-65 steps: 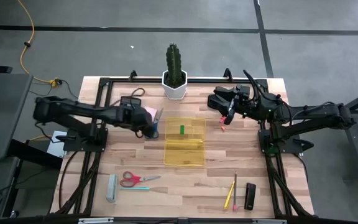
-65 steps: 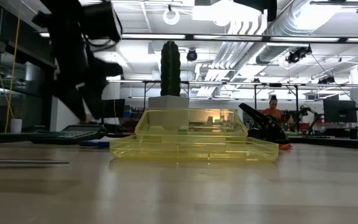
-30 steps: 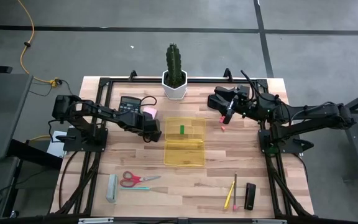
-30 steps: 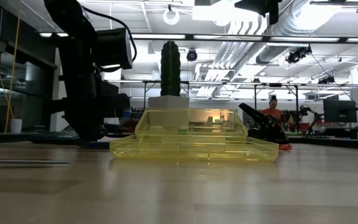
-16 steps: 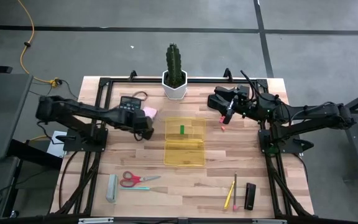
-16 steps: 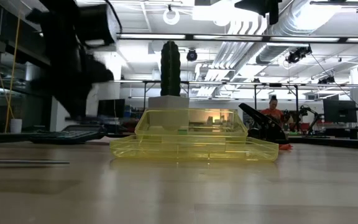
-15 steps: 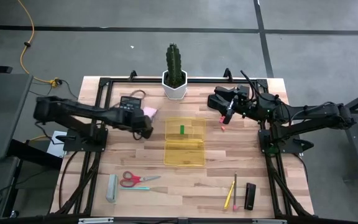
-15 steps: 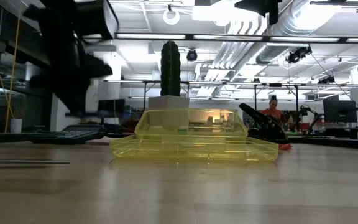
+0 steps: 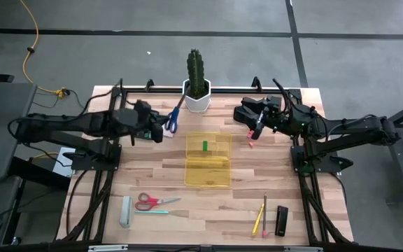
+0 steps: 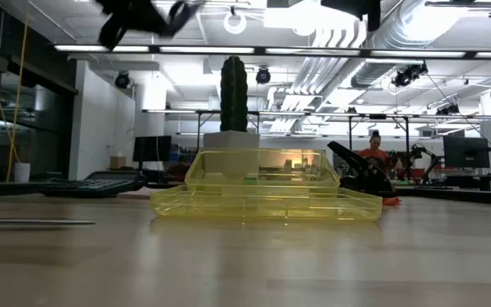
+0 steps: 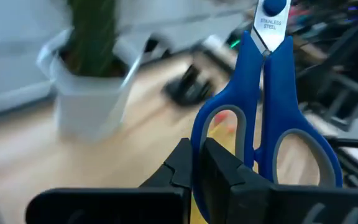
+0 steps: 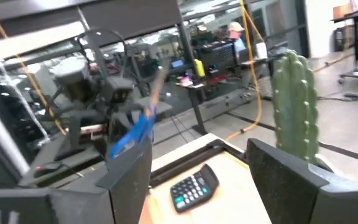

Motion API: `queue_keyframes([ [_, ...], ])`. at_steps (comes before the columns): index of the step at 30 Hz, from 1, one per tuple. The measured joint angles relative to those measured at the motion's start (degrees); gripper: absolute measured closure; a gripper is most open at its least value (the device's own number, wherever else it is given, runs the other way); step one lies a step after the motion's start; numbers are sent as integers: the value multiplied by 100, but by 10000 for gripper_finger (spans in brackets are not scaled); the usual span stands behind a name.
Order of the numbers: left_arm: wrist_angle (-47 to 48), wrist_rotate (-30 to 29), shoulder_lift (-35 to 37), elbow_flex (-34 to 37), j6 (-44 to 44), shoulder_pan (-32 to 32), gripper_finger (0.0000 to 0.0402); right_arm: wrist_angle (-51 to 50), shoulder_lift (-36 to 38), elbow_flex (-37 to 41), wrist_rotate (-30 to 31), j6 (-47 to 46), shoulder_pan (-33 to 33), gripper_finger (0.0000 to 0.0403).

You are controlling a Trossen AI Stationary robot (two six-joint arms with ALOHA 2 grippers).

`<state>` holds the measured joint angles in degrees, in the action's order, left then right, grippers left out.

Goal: Pack school essentials
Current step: Put the blue scissors into the yellow supply box

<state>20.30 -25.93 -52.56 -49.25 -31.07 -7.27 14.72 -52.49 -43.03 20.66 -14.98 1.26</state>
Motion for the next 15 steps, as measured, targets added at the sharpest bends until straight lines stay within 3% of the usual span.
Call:
queue_keyframes([
  [3,-644,428,-135,-356,1211,72,401,112,0,-2,-383,0,0,149],
  [6,-1569,1266,-199,-501,2113,98,401,111,0,-2,-941,74,0,149],
  [9,-2216,1842,-285,-501,2323,96,401,105,-2,-2,-1245,344,-46,149],
  [15,-2350,1881,-462,-495,2286,92,401,141,-4,-2,-1274,624,-140,149],
])
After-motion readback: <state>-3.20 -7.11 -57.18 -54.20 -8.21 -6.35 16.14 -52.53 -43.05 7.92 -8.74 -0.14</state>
